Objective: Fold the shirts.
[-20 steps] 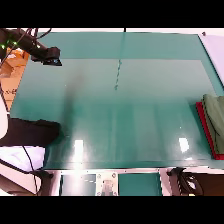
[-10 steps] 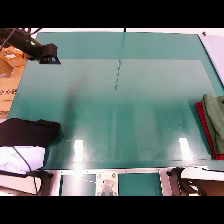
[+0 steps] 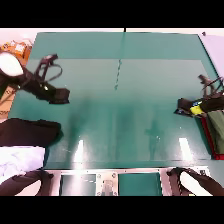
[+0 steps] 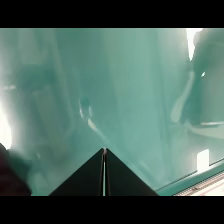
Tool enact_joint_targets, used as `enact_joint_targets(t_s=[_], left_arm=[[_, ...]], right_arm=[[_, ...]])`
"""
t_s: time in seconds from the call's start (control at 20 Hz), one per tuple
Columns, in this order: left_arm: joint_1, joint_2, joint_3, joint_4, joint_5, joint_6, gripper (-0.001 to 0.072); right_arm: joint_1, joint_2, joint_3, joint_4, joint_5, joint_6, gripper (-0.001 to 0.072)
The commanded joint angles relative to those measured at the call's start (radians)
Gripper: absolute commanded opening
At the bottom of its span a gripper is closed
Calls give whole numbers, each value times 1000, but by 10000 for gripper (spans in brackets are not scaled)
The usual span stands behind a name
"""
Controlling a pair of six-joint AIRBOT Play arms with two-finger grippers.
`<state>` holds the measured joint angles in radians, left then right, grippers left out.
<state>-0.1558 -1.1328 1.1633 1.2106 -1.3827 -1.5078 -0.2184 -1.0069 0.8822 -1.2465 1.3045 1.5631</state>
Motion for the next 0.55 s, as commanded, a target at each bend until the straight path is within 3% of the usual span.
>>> enact_joint_targets(t_s=[0.0,0.5], left_arm=[[-13,55,-131,74,38,-23,27],[-13,55,-132,74,51,-22,28]], right_arm=[[140,40,-70,8,-56,-1,15],[185,40,-70,8,-56,-1,15]])
